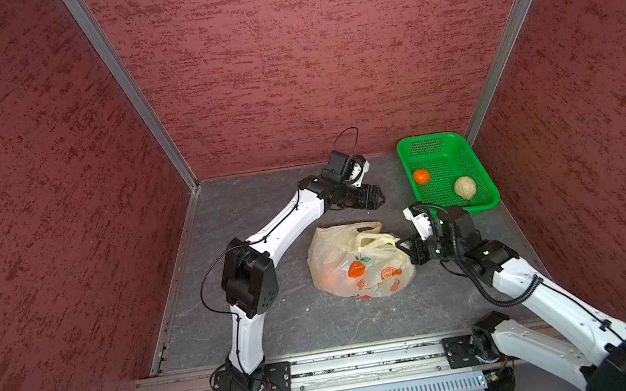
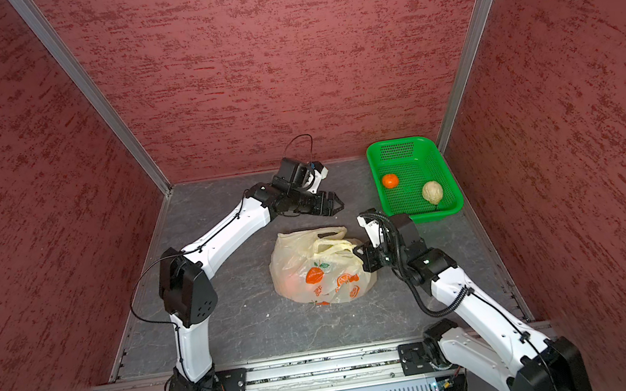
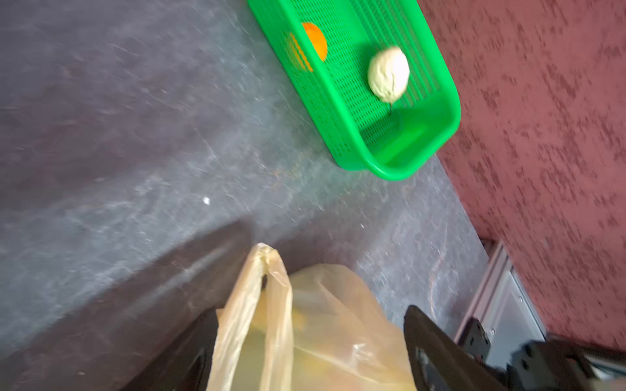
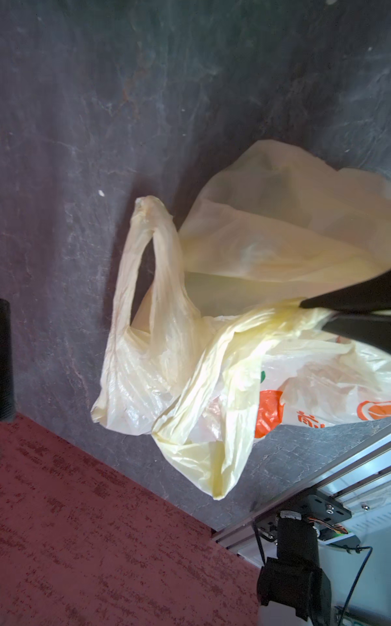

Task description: Untie the knot of the plastic bag and take out the fruit

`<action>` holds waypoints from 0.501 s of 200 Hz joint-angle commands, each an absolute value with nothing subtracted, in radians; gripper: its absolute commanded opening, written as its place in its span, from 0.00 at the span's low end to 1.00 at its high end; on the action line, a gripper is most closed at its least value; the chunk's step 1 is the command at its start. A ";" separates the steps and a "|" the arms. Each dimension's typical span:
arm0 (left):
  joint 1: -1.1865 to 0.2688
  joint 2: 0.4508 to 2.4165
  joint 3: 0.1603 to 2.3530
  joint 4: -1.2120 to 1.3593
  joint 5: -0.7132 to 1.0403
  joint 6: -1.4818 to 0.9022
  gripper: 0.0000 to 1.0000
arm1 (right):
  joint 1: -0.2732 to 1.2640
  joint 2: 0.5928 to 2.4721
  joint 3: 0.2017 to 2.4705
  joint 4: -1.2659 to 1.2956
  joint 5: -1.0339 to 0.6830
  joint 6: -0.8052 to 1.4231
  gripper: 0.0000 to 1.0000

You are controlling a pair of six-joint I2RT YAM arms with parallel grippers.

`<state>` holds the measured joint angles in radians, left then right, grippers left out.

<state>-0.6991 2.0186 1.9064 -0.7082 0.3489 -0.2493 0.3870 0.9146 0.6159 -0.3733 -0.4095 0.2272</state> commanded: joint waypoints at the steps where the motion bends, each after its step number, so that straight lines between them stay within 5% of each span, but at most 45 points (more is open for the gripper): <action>1: -0.723 2.040 1.957 -0.788 0.376 -0.195 0.87 | 0.406 0.877 0.565 -0.341 -0.374 0.290 0.00; 100: -0.826 2.138 1.941 -0.917 0.231 -0.128 0.81 | 0.477 0.890 0.448 -0.298 -0.334 0.423 0.00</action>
